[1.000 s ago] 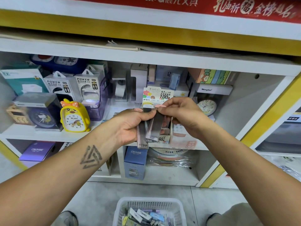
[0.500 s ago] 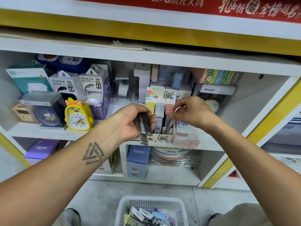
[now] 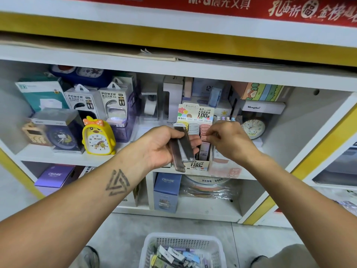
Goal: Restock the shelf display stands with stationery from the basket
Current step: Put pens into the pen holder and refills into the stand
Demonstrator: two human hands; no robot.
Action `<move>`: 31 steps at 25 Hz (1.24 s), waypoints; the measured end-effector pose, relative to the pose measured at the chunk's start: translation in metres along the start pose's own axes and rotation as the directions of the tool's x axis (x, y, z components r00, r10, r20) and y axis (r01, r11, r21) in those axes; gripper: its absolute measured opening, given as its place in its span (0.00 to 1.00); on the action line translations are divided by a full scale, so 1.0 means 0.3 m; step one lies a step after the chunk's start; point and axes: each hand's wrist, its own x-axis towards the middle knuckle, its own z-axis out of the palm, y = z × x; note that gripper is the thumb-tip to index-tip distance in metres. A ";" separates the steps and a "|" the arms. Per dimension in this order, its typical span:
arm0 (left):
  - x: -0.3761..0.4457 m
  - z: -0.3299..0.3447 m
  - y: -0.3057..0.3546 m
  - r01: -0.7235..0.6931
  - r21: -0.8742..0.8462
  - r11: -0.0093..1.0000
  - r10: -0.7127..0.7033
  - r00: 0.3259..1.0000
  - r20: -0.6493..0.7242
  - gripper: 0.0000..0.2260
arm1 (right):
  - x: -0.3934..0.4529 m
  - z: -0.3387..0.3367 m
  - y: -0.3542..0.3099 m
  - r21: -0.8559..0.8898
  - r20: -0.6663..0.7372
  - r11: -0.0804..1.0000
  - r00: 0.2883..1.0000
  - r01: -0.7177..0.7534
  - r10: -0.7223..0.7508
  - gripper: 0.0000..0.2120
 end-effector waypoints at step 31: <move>-0.003 -0.013 0.030 -0.135 0.042 0.990 0.140 0.972 -0.186 0.11 | 0.000 -0.013 -0.075 0.647 -0.008 0.751 0.984 -0.132 0.180 0.02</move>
